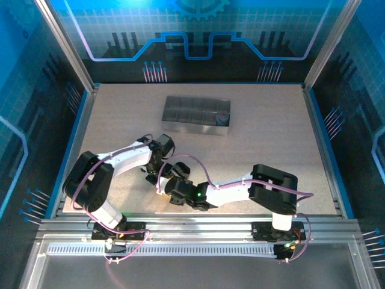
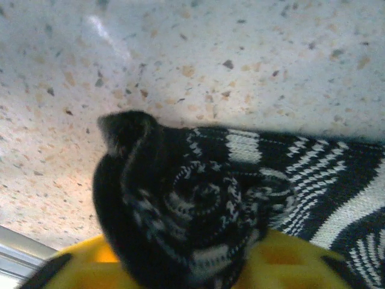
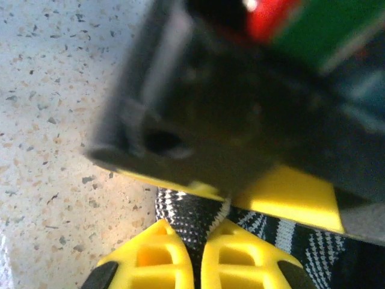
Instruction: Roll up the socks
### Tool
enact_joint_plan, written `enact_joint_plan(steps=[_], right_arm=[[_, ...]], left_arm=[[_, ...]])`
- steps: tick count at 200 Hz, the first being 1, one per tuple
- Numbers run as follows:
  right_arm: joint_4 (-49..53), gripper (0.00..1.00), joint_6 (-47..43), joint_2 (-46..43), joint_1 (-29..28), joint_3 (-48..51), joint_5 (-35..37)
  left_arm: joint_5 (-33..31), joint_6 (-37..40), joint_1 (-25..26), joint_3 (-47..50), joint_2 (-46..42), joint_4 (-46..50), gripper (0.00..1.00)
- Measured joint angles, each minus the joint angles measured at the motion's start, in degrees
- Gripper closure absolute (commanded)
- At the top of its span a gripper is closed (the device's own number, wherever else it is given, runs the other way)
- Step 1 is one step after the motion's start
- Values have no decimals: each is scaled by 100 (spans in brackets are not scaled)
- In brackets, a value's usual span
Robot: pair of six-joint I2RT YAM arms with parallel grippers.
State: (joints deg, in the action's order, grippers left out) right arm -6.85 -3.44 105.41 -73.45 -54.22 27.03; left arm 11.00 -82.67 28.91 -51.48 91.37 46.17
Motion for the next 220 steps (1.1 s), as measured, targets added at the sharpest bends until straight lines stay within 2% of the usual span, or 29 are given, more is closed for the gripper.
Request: enact_joint_plan(steps=[33, 39, 82, 155, 220], right_arm=[[-332, 100, 361, -85, 120, 254, -352], [-463, 100, 437, -122, 173, 352, -485], [-1349, 100, 1019, -297, 621, 946, -1473], [-2446, 100, 1856, -212, 1484, 1495, -3276], [-2557, 100, 2367, 109, 2041, 1379, -4457]], left_arm=[[83, -109, -260, 260, -457, -48, 2], [83, -101, -293, 262, -544, -42, 1], [-31, -31, -455, 262, -1250, 4, 2], [-48, 479, -452, 1093, -2105, -575, 30], [42, 675, -127, 1239, -1742, -1471, 32]])
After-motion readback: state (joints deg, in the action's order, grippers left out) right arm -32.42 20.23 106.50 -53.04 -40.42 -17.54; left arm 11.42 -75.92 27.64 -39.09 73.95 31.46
